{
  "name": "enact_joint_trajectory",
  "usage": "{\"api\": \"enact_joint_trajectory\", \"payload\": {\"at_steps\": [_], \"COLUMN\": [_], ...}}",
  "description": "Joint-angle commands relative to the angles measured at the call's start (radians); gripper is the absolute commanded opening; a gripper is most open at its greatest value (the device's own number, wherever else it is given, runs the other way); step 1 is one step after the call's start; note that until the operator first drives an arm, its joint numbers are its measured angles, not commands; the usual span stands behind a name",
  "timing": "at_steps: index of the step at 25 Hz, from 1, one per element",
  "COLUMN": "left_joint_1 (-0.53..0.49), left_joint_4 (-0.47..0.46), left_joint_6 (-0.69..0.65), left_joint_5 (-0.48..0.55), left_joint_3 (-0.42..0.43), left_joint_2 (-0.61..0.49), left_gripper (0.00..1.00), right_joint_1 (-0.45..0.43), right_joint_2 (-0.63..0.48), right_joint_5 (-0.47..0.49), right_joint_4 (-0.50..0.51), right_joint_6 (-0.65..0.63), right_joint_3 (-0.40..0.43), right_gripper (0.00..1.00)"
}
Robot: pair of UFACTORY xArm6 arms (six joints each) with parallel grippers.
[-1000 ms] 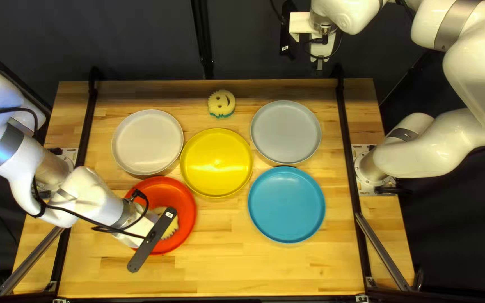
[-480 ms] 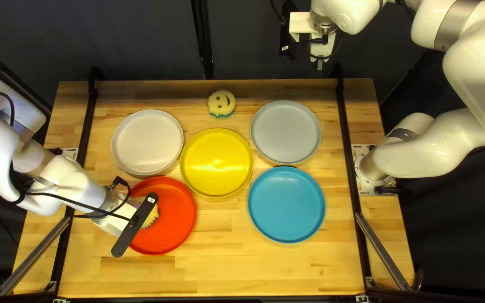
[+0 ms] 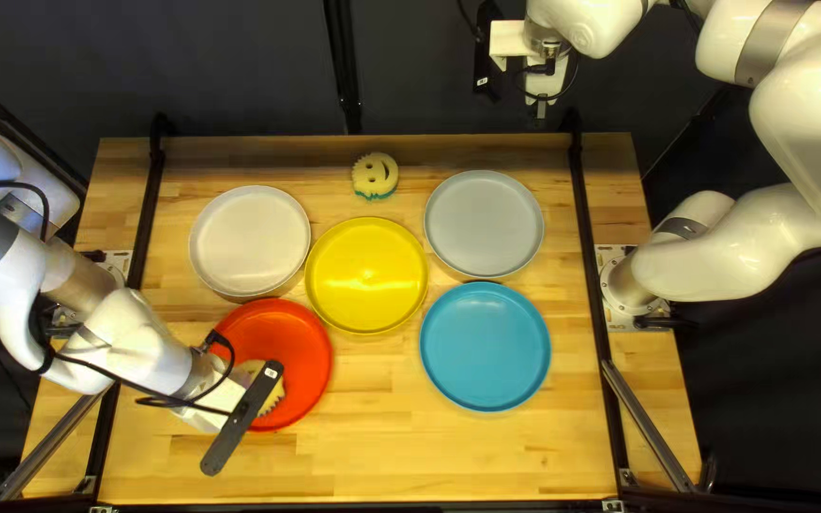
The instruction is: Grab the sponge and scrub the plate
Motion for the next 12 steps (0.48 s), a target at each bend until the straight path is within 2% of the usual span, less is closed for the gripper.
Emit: {"api": "enact_joint_trajectory", "payload": {"at_steps": [1, 12], "left_joint_1": [0.023, 0.098], "left_joint_4": [-0.103, -0.225], "left_joint_6": [0.112, 0.242], "left_joint_5": [-0.040, 0.027], "left_joint_3": [0.078, 0.269], "left_joint_2": [-0.030, -0.254], "left_gripper": [0.00, 0.00], "right_joint_1": [0.000, 0.000], "right_joint_2": [0.000, 0.000], "right_joint_5": [0.000, 0.000], "right_joint_4": [0.000, 0.000], "right_joint_6": [0.000, 0.000], "right_joint_3": [0.000, 0.000], "right_gripper": [1.00, 1.00]}}
